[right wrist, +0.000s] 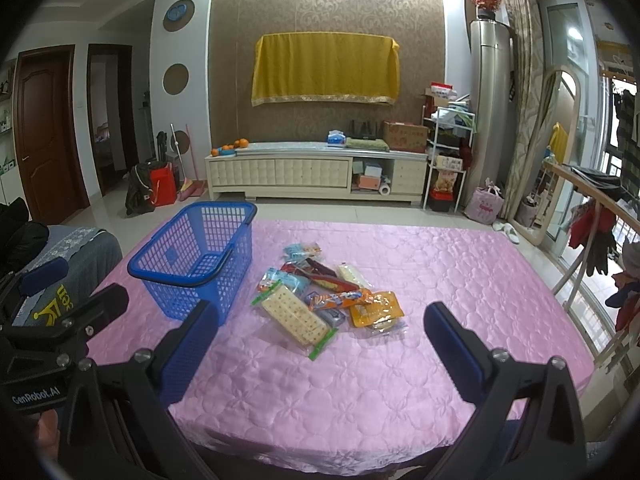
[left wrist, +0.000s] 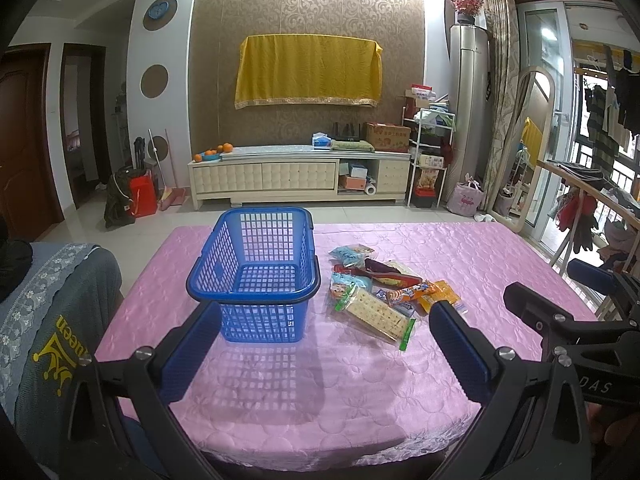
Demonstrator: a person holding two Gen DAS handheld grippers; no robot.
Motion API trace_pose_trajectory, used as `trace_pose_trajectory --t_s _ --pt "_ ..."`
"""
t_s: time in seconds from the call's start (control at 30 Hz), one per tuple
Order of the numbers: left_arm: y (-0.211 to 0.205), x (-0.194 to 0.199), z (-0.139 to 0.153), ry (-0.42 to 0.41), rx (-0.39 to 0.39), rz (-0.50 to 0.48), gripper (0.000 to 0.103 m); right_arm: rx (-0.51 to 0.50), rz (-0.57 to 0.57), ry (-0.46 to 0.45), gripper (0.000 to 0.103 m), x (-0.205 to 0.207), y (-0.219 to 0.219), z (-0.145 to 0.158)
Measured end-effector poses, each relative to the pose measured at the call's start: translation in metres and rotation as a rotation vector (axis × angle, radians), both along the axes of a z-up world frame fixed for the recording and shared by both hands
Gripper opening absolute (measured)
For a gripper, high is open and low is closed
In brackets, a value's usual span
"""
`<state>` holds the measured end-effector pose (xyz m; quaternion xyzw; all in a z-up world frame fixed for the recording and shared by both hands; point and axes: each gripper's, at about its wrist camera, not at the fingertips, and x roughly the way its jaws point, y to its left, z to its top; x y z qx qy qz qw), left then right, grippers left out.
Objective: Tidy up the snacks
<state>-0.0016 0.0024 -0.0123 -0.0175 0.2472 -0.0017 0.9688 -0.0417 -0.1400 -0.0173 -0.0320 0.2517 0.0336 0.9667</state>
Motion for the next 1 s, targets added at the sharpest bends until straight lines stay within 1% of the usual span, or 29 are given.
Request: trace_pose_trajectory --t_s 0.67,0.87,1.0 --pt "-0.004 0.005 0.003 0.012 0.001 -0.013 0.103 -0.001 0.003 0.008 0.103 0.003 0.0 0.0" --pt "-0.017 0.028 0.005 0.04 0.018 -0.027 0.103 0.001 -0.002 0.019 0.103 0.016 -0.012 0.005" --pt "-0.032 0.051 0.003 0.073 0.032 -0.049 0.103 0.006 -0.016 0.042 0.103 0.033 -0.027 0.004"
